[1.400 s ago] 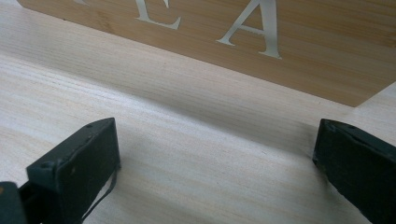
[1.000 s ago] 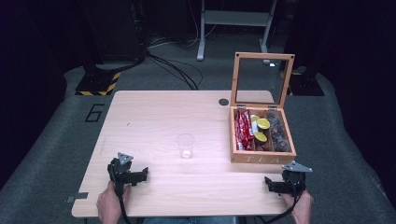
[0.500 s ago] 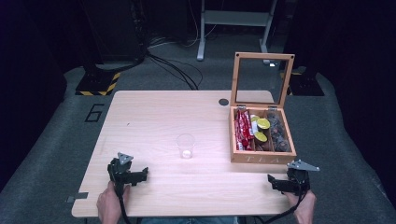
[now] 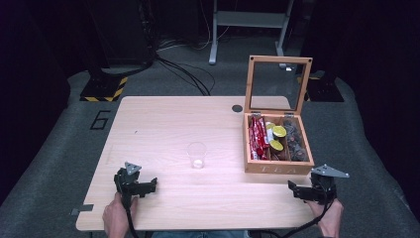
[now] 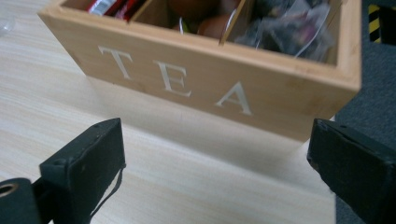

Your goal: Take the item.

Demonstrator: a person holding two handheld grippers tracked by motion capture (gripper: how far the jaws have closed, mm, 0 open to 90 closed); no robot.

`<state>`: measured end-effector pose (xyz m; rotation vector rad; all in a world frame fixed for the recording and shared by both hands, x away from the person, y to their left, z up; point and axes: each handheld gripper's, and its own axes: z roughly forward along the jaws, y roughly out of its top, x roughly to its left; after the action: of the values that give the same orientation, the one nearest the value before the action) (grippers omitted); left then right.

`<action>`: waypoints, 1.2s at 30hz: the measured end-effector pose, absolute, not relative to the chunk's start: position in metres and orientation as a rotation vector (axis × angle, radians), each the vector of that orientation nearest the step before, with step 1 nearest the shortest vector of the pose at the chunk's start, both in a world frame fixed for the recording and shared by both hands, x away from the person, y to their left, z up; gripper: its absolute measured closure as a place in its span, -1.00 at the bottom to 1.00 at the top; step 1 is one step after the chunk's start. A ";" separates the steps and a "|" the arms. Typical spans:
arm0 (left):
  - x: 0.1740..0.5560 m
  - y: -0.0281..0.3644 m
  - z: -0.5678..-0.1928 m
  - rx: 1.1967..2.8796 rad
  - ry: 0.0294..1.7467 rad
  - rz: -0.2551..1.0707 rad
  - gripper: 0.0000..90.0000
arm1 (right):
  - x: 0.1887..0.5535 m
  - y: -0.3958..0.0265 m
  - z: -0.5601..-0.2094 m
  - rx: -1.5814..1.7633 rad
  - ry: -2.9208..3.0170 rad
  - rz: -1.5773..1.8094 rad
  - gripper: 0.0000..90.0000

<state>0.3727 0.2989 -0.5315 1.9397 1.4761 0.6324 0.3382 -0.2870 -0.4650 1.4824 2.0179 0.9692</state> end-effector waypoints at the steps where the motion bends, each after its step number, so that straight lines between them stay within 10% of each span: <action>1: 0.373 0.299 -0.531 1.940 1.477 0.632 -0.99 | 0.338 -0.287 -0.461 1.478 2.010 0.971 -0.93; 28: 0.373 0.299 -0.531 1.939 1.477 0.632 -0.99 | 0.398 -0.291 -0.429 1.446 2.036 0.975 -0.67; 36: 0.373 0.299 -0.531 1.939 1.477 0.632 -0.99 | 0.416 -0.294 -0.430 1.519 2.031 0.923 -0.14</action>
<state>0.3727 0.2988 -0.5315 1.9393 1.4772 0.6322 0.4158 -0.2940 -0.4303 1.5191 2.0311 0.9233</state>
